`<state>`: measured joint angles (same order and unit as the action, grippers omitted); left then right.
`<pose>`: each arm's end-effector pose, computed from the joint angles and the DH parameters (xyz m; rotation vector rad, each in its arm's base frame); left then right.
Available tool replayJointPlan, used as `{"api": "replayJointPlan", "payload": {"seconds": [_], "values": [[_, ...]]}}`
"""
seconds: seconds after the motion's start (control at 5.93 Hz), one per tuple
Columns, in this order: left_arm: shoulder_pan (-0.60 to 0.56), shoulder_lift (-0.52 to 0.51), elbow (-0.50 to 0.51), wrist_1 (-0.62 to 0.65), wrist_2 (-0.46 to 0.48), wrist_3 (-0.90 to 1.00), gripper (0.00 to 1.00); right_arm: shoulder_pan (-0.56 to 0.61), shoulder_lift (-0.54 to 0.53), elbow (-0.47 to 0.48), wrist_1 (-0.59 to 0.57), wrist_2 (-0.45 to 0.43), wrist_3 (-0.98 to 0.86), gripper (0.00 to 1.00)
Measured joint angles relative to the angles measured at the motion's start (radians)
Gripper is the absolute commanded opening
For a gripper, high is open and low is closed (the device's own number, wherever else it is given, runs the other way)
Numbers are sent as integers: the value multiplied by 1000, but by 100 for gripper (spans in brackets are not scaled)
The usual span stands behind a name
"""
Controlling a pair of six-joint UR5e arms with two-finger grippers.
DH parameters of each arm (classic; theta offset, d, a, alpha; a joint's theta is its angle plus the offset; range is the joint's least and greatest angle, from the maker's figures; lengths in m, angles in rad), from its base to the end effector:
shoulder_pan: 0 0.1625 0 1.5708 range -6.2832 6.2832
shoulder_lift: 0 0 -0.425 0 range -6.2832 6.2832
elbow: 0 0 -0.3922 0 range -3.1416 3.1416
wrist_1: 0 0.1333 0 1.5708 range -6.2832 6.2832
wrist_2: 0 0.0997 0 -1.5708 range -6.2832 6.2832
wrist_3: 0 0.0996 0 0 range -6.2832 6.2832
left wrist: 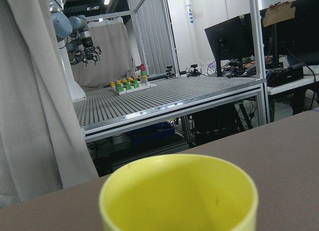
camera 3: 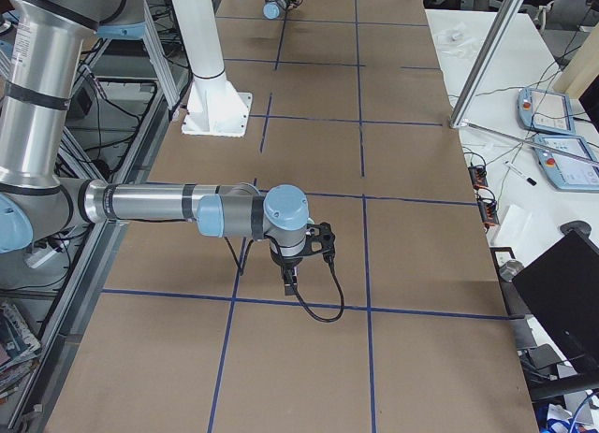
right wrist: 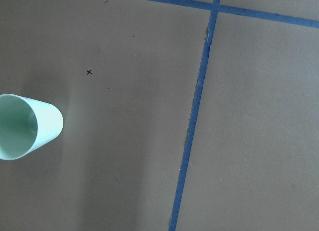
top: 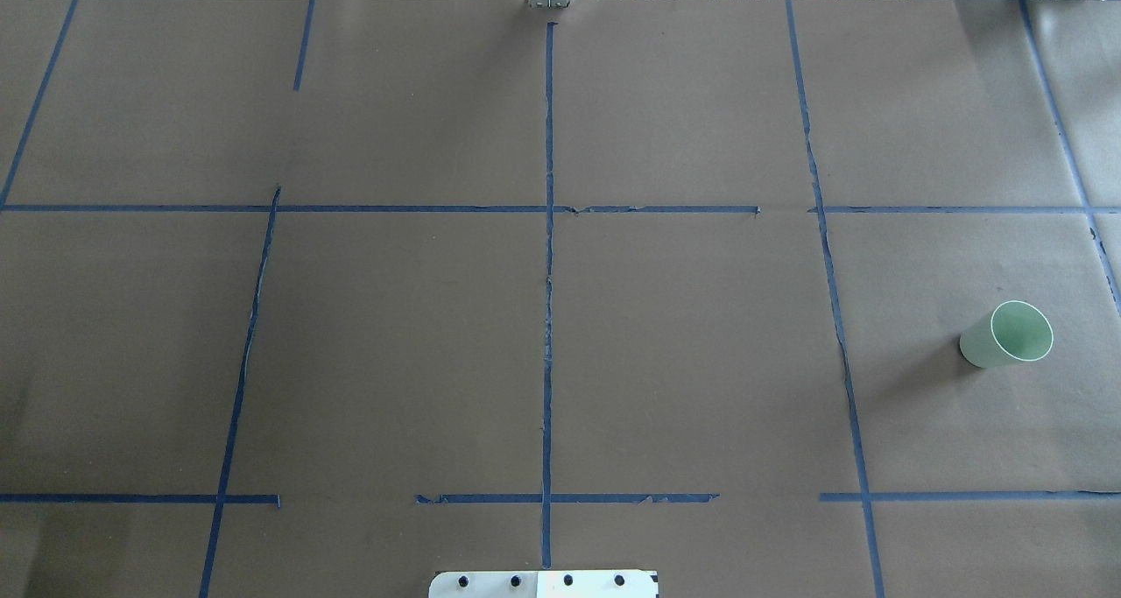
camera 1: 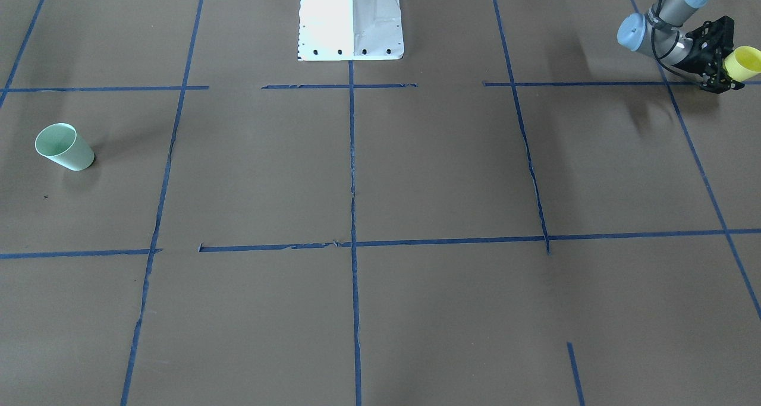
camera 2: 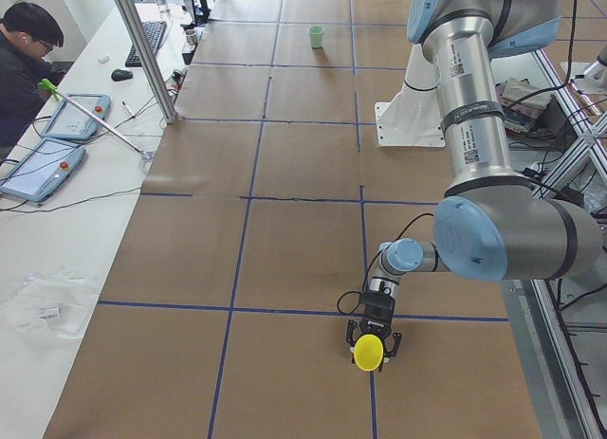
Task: Transfer and stack yellow cup on green cup
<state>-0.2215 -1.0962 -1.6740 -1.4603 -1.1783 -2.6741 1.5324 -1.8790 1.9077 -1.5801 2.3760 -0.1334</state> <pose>0.1740 -0.2149 0.8106 0.5860 -0.2828 -1.1867 0.0475 -0.3662 0.6233 0.0566 -0.8044 -0.1702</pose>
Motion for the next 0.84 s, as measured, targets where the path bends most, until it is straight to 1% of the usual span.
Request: {"api": "replayJointPlan", "payload": {"seconds": [0.17, 0.34, 0.51, 0.68, 0.84], "values": [[-144, -10, 1, -64, 98, 155, 52, 0, -2, -1, -2, 1, 0, 100], [-280, -26, 2, -137, 168, 321, 52, 0, -6, -2, -2, 5, 0, 100], [-398, -49, 2, -214, 209, 498, 52, 0, -10, -5, -3, 13, 0, 100], [-505, -79, 2, -329, 230, 716, 52, 0, -13, -9, -4, 20, 0, 100], [-597, -105, 2, -468, 235, 954, 52, 0, -15, -12, -4, 23, 0, 100]]}}
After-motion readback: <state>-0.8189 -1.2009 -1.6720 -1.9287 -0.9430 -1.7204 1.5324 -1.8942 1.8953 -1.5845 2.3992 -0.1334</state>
